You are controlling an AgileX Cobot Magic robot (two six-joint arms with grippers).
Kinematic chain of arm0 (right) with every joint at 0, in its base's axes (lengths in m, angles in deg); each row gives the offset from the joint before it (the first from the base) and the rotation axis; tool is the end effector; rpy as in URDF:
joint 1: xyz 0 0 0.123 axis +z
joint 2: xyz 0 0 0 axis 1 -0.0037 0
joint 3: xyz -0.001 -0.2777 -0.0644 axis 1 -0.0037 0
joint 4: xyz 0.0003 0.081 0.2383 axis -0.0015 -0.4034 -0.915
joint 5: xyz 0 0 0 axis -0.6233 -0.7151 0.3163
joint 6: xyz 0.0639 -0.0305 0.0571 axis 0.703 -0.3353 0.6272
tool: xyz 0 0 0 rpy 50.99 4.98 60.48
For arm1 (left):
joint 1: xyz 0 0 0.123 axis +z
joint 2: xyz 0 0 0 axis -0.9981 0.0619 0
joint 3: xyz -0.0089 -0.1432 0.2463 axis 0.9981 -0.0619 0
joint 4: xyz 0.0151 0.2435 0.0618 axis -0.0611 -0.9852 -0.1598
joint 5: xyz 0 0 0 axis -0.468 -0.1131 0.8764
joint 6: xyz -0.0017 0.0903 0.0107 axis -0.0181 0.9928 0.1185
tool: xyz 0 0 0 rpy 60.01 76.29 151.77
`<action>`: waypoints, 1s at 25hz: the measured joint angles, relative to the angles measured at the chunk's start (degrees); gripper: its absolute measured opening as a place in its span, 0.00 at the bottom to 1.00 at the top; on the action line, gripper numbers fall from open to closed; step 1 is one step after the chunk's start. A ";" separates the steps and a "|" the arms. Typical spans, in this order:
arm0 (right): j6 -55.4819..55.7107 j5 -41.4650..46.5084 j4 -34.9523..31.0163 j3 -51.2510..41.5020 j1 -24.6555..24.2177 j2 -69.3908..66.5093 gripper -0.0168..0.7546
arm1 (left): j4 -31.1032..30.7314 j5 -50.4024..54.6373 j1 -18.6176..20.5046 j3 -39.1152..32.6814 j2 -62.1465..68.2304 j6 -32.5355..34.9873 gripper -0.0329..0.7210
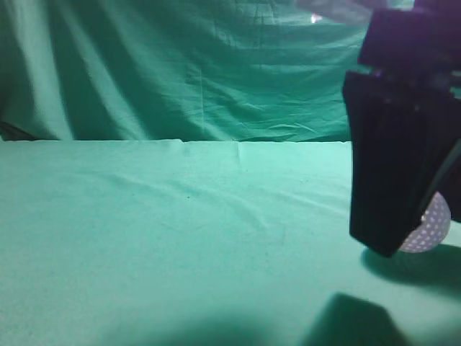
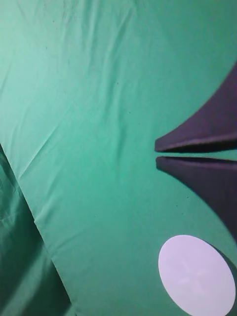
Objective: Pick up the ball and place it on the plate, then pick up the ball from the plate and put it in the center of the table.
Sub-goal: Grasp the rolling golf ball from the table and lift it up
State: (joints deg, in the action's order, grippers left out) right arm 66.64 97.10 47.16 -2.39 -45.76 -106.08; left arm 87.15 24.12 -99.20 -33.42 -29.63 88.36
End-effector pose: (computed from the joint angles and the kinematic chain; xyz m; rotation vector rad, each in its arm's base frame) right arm 0.1686 0.1684 0.1674 -1.1470 2.6768 0.1918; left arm 0.0776 -0.0365 0.2789 0.6216 1.8405 -0.1543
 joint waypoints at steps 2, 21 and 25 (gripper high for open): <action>0.02 -0.50 0.11 0.86 0.00 -1.66 0.81 | 0.00 0.00 0.00 0.00 0.00 0.00 0.04; 5.48 9.65 8.56 7.79 0.00 -6.83 0.45 | 0.00 0.00 0.00 0.00 0.00 0.00 0.04; 5.85 10.27 8.94 8.00 0.00 -6.83 0.43 | 0.00 0.00 0.00 0.00 0.00 0.00 0.04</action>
State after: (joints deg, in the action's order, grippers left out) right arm 72.49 107.37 56.09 5.61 -45.76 -112.91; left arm 87.15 24.12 -99.20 -33.42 -29.63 88.36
